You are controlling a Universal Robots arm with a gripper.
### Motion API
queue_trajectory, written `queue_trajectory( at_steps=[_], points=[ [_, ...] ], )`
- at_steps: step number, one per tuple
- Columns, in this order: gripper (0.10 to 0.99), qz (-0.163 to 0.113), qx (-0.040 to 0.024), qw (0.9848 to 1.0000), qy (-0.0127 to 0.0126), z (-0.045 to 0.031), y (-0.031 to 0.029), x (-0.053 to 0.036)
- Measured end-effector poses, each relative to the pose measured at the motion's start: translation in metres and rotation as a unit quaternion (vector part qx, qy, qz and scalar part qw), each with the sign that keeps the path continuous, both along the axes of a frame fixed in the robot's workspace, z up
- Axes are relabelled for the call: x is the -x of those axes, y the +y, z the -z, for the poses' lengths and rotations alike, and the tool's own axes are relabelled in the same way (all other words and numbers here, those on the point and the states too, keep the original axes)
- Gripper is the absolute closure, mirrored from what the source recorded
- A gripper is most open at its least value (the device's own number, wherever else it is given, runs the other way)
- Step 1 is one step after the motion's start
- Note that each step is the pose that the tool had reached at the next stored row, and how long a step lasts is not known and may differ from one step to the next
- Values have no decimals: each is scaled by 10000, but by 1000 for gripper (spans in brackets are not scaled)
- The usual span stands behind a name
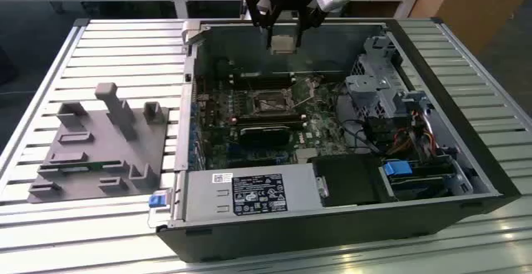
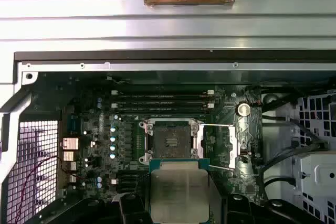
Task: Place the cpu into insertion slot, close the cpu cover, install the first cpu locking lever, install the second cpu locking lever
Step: 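Place the cpu into insertion slot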
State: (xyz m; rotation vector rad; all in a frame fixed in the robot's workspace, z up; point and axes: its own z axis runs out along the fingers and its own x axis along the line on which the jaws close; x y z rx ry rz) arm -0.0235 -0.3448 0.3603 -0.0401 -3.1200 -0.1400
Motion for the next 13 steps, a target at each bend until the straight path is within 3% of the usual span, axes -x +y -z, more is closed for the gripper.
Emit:
queue_trajectory(
  at_steps=[7, 13],
  points=[
    [549, 24, 0, 10000, 0, 0, 0, 0],
    [549, 209, 1, 9998, 0, 1, 0, 0]
  ],
)
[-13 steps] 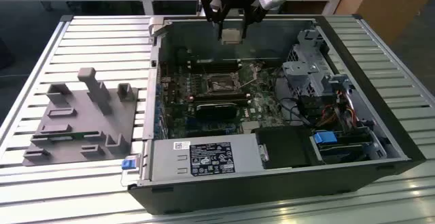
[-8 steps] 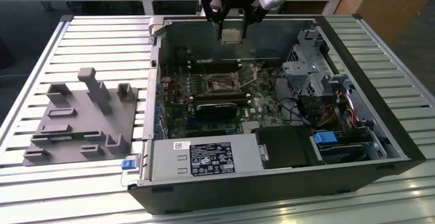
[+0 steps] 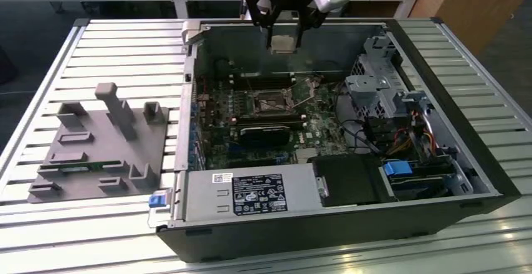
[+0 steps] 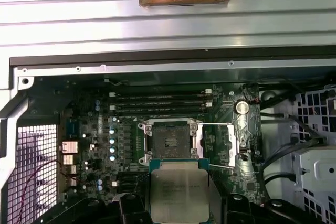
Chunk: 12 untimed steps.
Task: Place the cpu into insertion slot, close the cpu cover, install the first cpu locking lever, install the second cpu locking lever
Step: 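Place the cpu into insertion slot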
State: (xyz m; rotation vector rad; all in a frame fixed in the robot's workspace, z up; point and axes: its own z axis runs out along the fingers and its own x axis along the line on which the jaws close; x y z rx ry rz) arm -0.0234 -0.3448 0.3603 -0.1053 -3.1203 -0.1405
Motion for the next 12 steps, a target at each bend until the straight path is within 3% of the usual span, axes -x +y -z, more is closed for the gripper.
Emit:
queue_trajectory(
  at_steps=[12],
  points=[
    [549, 472, 0, 9989, 0, 1, 0, 0]
  ],
)
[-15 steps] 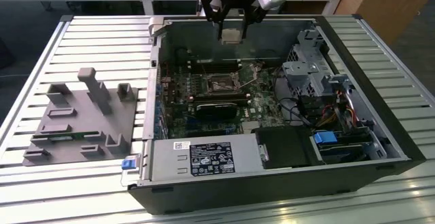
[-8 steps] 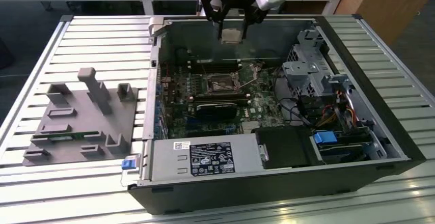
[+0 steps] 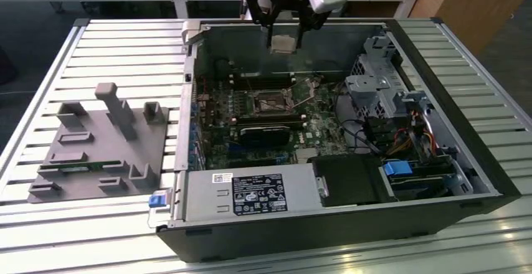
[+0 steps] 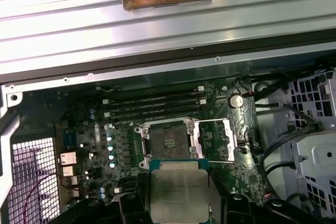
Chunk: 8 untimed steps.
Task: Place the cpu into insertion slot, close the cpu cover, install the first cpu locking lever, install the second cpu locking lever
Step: 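Place the cpu into insertion slot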
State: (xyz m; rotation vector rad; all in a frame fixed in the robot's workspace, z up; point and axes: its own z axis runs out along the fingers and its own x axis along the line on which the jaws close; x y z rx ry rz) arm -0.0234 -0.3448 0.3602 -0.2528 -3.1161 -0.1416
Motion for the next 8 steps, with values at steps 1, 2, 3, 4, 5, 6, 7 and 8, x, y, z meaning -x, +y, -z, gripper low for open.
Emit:
queue_trajectory(
  at_steps=[1, 2, 3, 4, 5, 6, 7, 8],
  points=[
    [549, 25, 0, 10000, 0, 0, 0, 0],
    [549, 49, 0, 10000, 0, 0, 0, 0],
    [549, 71, 0, 10000, 0, 0, 0, 0],
    [549, 94, 0, 10000, 0, 0, 0, 0],
    [549, 117, 0, 9999, 0, 0, 0, 0],
    [549, 140, 0, 9999, 0, 0, 0, 0],
    [549, 164, 0, 9999, 0, 0, 0, 0],
    [549, 189, 0, 9998, 0, 1, 0, 0]
  ],
)
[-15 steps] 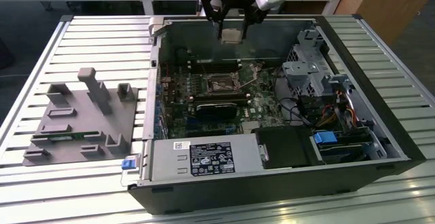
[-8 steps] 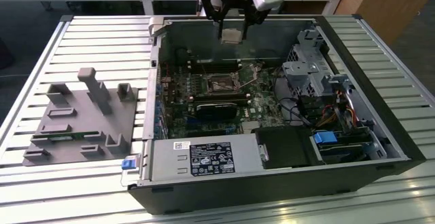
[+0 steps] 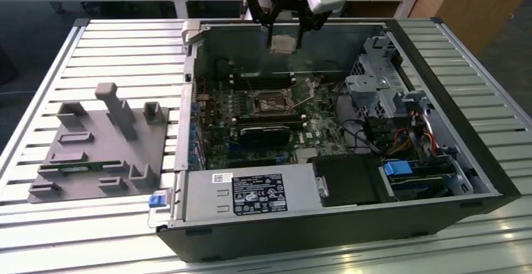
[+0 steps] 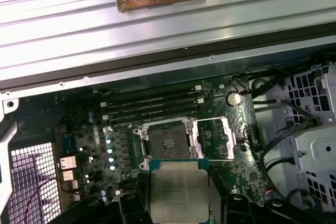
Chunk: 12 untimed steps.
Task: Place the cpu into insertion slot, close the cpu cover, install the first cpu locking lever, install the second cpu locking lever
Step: 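Place the cpu into insertion slot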
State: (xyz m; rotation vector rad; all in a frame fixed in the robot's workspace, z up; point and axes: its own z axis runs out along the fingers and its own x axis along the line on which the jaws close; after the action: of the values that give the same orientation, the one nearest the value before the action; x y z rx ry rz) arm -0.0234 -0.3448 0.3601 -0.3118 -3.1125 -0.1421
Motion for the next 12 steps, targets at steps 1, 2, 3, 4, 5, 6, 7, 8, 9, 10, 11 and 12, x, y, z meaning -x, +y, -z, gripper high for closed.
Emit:
queue_trajectory(
  at_steps=[1, 2, 3, 4, 5, 6, 7, 8, 9, 10, 11, 12],
  points=[
    [549, 23, 0, 10000, 0, 0, 0, 0],
    [549, 46, 1, 10000, 0, 0, 0, 0],
    [549, 68, 0, 10000, 0, 0, 0, 0],
    [549, 93, 0, 10000, 0, 0, 0, 0],
    [549, 116, 1, 9999, 0, 0, 0, 0],
    [549, 140, 1, 9999, 0, 0, 0, 0],
    [549, 165, 1, 9999, 0, 0, 0, 0],
    [549, 189, 0, 9998, 0, 0, 0, 0],
    [549, 213, 0, 9998, 0, 0, 0, 0],
    [549, 235, 0, 9997, 0, 0, 0, 0],
    [549, 256, 1, 9997, 0, 0, 0, 0],
    [549, 278, 0, 9996, 0, 1, 0, 0]
  ],
)
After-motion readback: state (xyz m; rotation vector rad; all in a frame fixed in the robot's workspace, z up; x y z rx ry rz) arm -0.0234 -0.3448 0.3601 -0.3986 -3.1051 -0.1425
